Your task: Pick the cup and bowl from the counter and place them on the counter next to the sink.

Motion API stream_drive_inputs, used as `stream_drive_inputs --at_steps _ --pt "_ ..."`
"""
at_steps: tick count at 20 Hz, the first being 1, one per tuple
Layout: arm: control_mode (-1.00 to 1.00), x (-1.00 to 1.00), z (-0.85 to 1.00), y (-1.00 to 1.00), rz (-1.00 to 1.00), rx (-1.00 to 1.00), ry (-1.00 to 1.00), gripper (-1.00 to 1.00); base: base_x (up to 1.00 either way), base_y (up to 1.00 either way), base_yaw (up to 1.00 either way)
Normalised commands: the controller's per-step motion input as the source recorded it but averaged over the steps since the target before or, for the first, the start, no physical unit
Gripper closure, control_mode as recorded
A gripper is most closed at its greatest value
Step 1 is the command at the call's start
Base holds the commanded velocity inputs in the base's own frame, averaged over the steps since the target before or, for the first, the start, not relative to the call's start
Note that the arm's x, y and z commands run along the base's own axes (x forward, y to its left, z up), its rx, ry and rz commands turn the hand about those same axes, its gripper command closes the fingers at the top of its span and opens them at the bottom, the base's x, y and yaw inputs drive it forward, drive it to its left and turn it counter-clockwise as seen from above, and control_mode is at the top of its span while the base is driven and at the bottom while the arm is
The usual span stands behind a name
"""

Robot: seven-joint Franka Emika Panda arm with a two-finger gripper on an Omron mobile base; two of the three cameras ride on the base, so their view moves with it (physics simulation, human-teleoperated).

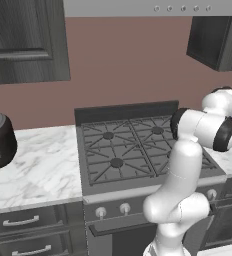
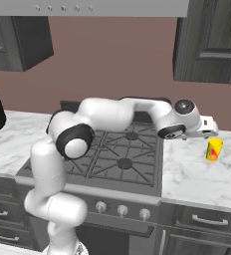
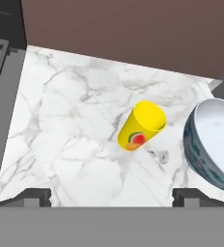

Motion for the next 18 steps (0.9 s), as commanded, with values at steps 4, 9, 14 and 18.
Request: stream_drive_inputs --at_steps 4,9,14,18 --pt "-1.0 0.09 0.0 -0.16 0.0 0.0 0.0 -1.0 0.0 0.0 0.0" --pt "-1.0 0.14 0.0 -0.13 0.0 0.0 0.0 -1.0 0.0 0.0 0.0" --pt "-1.0 0.17 -0.01 -0.06 0.01 0.0 0.0 -1.0 0.0 0.0 0.0" --pt "-1.0 0.04 -0.01 -0.01 0.01 0.0 0.01 -1.0 0.0 0.0 0.0"
